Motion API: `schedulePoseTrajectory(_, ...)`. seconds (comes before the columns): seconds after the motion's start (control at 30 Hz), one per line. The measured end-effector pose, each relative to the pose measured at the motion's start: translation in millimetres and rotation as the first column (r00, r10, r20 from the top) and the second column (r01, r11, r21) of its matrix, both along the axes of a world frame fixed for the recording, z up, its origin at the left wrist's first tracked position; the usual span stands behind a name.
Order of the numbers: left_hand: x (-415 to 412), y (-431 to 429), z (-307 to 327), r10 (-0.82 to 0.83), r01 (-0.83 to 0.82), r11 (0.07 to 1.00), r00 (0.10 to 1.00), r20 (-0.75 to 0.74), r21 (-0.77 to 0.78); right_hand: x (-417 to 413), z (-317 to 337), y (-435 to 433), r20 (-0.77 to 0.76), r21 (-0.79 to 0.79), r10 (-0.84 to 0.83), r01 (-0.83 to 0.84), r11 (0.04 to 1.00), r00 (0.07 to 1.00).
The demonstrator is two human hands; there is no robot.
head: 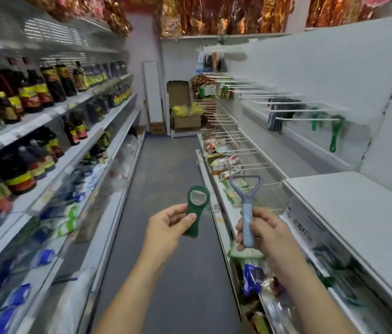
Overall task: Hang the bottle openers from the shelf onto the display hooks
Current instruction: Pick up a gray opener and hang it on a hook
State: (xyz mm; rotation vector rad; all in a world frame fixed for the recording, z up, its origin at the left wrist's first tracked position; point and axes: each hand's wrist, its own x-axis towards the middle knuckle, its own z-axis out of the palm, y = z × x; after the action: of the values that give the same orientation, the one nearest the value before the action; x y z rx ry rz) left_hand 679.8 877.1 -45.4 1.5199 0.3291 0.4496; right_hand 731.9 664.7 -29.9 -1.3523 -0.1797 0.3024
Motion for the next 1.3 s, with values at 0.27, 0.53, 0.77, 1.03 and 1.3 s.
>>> schedulePoseTrajectory(0.27, 167.9, 77.8, -18.7, -0.128, 0.129, 0.991, 0.991, 0.025, -0.026, 145.1, -13.6, 81.5, 0.004, -0.011, -0.067, 0.068, 0.998, 0.998)
schedulePoseTrajectory(0.53, 336.1, 164.9, -12.6, -0.273, 0.274, 0.961, 0.962, 0.028, -0.049, 279.0, -8.4, 165.0, -0.022, -0.013, -0.202, 0.202, 0.979, 0.979)
schedulePoseTrajectory(0.77, 463.1, 184.7, -7.9, -0.397, 0.398, 0.915, 0.917, 0.020, -0.072, 378.6, -12.4, 183.8, -0.048, -0.009, -0.336, 0.336, 0.942, 0.941)
schedulePoseTrajectory(1.03, 590.7, 165.3, -13.2, -0.528, 0.530, 0.848, 0.848, -0.045, 0.023, 493.6, -37.4, 170.5, -0.034, 0.005, -0.464, 0.465, 0.885, 0.885)
schedulePoseTrajectory(1.3, 678.6, 121.6, 3.3, -0.675, 0.677, 0.735, 0.736, -0.048, 0.035, 545.3, -35.1, 138.6, -0.034, -0.019, -0.619, 0.619, 0.785, 0.785)
